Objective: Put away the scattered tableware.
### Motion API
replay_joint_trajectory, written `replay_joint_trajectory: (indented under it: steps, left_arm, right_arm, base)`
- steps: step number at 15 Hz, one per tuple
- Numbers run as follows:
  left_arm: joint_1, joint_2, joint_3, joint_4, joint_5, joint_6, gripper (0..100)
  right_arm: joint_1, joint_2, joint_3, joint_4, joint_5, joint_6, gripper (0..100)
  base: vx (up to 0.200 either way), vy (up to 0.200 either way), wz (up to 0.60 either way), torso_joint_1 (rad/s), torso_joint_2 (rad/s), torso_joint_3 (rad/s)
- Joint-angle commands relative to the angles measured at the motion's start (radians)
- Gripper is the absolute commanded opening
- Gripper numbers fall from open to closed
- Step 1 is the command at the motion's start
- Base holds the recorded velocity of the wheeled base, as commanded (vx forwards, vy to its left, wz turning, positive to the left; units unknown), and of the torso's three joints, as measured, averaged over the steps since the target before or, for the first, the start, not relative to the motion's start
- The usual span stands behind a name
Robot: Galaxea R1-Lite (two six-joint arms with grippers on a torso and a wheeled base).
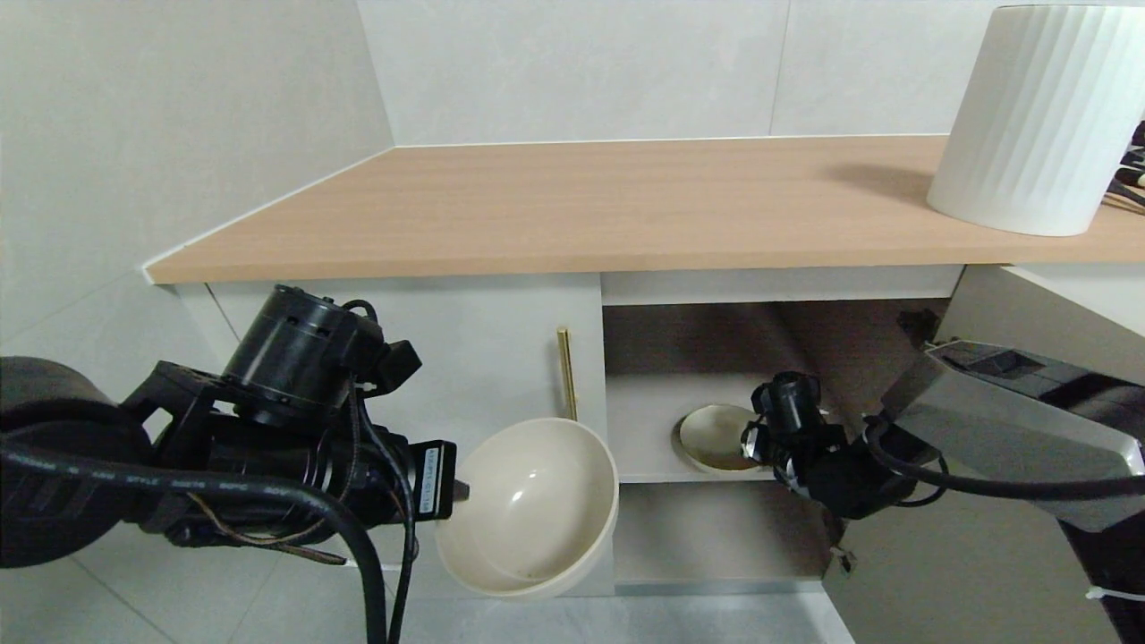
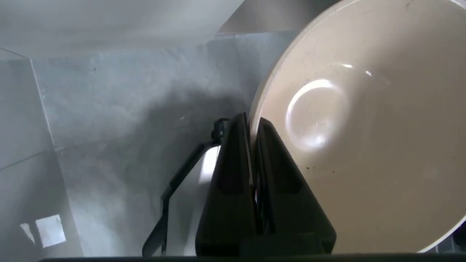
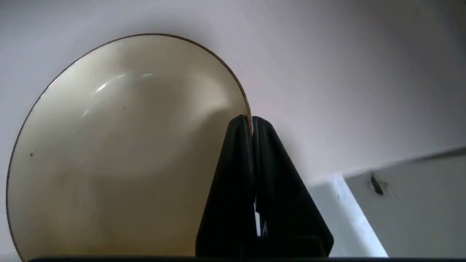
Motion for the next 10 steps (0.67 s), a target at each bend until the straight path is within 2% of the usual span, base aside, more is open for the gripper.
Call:
replay_joint_trajectory:
  steps: [1, 10]
  left_arm:
    - [0.0, 0.011, 0.0, 0.001, 0.0, -0.001, 0]
    - [-0.002, 0.027, -0.003, -0.004, 0.014, -0.001, 0]
  right_arm:
    - [-0.011, 0.032, -0.036, 0.0, -0.007, 0.003, 0]
    - [-0.031, 0.062, -0.099, 0.0, -0.033, 0.0, 0]
  base:
    - [0.0, 0.0, 0.0, 0.0, 0.0, 0.0]
    - [0.0, 0.0, 0.0, 0.0, 0.0, 0.0]
